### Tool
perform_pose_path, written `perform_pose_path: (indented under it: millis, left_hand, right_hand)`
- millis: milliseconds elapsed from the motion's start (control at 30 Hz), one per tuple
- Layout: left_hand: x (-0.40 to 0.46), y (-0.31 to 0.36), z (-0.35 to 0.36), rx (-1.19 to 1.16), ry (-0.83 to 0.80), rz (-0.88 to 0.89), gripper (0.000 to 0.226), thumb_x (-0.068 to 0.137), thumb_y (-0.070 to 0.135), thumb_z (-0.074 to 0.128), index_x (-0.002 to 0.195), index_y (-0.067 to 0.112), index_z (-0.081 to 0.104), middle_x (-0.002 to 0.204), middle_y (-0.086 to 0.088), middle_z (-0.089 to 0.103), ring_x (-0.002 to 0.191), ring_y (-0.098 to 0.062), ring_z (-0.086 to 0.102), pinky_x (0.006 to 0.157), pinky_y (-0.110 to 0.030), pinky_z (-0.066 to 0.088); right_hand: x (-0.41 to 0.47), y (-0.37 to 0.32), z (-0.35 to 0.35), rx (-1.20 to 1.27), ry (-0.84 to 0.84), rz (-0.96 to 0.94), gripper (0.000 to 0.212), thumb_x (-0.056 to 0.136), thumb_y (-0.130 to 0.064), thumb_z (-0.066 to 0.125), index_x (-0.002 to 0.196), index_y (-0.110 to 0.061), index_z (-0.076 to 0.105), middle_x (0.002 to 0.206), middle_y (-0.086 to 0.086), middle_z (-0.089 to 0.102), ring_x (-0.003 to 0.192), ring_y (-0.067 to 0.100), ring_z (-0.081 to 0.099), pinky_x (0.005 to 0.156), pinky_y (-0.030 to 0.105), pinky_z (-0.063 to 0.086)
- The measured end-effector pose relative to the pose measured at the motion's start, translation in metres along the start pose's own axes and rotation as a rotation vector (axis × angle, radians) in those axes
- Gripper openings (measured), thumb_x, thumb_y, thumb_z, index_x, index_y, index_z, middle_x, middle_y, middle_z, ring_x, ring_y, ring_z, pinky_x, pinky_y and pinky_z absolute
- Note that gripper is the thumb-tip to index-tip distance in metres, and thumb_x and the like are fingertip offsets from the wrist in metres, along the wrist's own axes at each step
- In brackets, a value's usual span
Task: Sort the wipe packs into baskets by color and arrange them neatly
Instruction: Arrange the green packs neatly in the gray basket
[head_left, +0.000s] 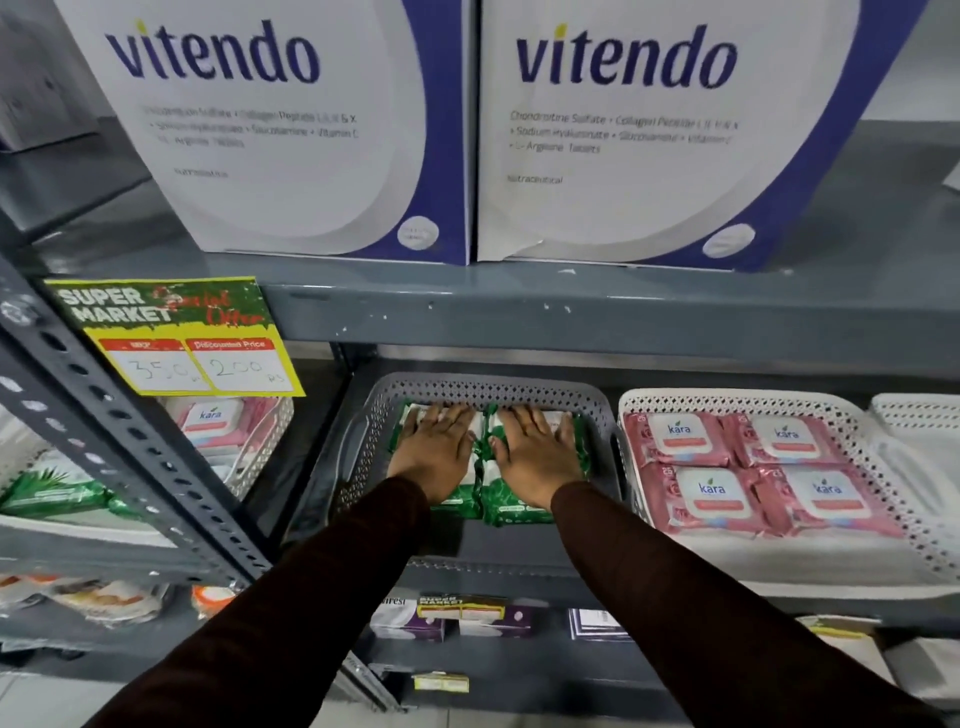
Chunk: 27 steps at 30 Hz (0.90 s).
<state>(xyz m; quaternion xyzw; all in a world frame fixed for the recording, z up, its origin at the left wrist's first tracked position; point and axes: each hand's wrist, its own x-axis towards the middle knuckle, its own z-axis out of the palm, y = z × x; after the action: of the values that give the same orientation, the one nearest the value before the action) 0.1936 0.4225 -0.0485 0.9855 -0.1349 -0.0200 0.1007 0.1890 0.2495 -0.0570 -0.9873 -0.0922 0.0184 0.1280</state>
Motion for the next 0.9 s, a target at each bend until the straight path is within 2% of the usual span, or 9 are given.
perform_pose_path:
  millis: [100,200,300,367,433,533,700,800,900]
  left_hand:
    - [0.004,-0.006,0.0,0.033,-0.001,-0.001,0.054,0.103,0.039,0.013,0.155,0.027,0.009,0.164,0.008,0.01,0.151,-0.018,0.001,0.122,-0.044,-0.002]
    - [0.007,-0.001,-0.003,-0.006,-0.087,-0.075,0.056,0.103,0.039,0.014,0.156,0.024,0.005,0.165,0.002,0.005,0.151,-0.022,-0.003,0.122,-0.046,-0.002]
    - [0.007,0.038,-0.007,-0.255,0.003,-0.126,0.055,0.103,0.034,0.022,0.155,0.014,0.015,0.164,-0.009,0.012,0.151,-0.028,0.005,0.122,-0.044,0.005]
    - [0.009,0.092,-0.011,-0.344,0.128,-0.032,0.052,0.103,0.027,0.029,0.152,0.01,0.024,0.161,-0.012,0.023,0.149,-0.03,0.016,0.122,-0.039,0.009]
    - [0.01,0.153,-0.01,-0.37,0.197,0.097,0.051,0.102,0.024,0.035,0.151,0.007,0.028,0.159,-0.014,0.027,0.148,-0.031,0.02,0.12,-0.034,0.008]
    - [0.018,0.242,0.003,-0.288,0.153,0.241,0.055,0.102,0.028,0.034,0.153,0.008,0.023,0.161,-0.01,0.023,0.15,-0.027,0.014,0.123,-0.038,0.007]
    - [0.041,0.31,0.034,-0.131,-0.041,0.145,0.06,0.102,0.035,0.023,0.155,0.013,0.006,0.165,-0.001,0.0,0.151,-0.022,-0.007,0.122,-0.043,-0.004]
    - [0.046,0.317,0.051,-0.105,-0.118,0.056,0.062,0.102,0.039,0.017,0.155,0.013,0.0,0.165,-0.002,-0.007,0.15,-0.025,-0.013,0.122,-0.048,-0.004]
    - [0.047,0.316,0.059,-0.117,-0.132,0.036,0.062,0.102,0.041,0.015,0.155,0.015,-0.004,0.164,0.001,-0.013,0.149,-0.025,-0.016,0.121,-0.049,-0.005]
  right_hand:
    - [0.006,-0.001,-0.005,0.046,-0.052,-0.005,0.06,0.101,-0.049,0.019,0.156,-0.024,0.021,0.166,0.001,0.018,0.155,0.022,0.007,0.12,0.061,-0.007]
    - [0.002,0.01,-0.027,0.354,-0.087,0.003,0.057,0.105,-0.04,0.026,0.158,-0.019,0.019,0.169,0.008,0.007,0.156,0.026,-0.006,0.123,0.052,-0.006]
    - [-0.024,0.039,-0.055,0.608,0.169,-0.065,0.05,0.106,-0.029,0.033,0.154,-0.016,0.033,0.166,0.011,0.02,0.155,0.027,0.002,0.125,0.044,0.002]
    - [-0.053,0.079,-0.073,0.642,0.317,-0.057,0.047,0.105,-0.026,0.035,0.15,-0.016,0.041,0.162,0.009,0.031,0.153,0.02,0.01,0.125,0.038,0.008]
    - [-0.077,0.132,-0.087,0.546,0.375,-0.008,0.045,0.104,-0.021,0.039,0.147,-0.014,0.046,0.161,0.009,0.034,0.153,0.024,0.018,0.126,0.042,0.013]
    - [-0.108,0.218,-0.102,0.3,0.327,0.142,0.044,0.105,-0.022,0.036,0.148,-0.021,0.045,0.163,0.005,0.03,0.154,0.024,0.017,0.126,0.043,0.008]
    - [-0.123,0.309,-0.11,0.08,0.076,0.23,0.056,0.103,-0.028,0.039,0.157,-0.024,0.026,0.169,0.0,0.009,0.156,0.022,-0.002,0.126,0.045,-0.002]
    - [-0.123,0.326,-0.104,-0.002,-0.029,0.199,0.058,0.104,-0.04,0.029,0.159,-0.029,0.012,0.169,-0.004,-0.002,0.155,0.022,-0.012,0.124,0.051,-0.004]
    - [-0.121,0.32,-0.098,-0.002,-0.041,0.233,0.059,0.104,-0.044,0.02,0.159,-0.031,0.004,0.169,-0.005,-0.006,0.155,0.023,-0.013,0.124,0.051,-0.005]
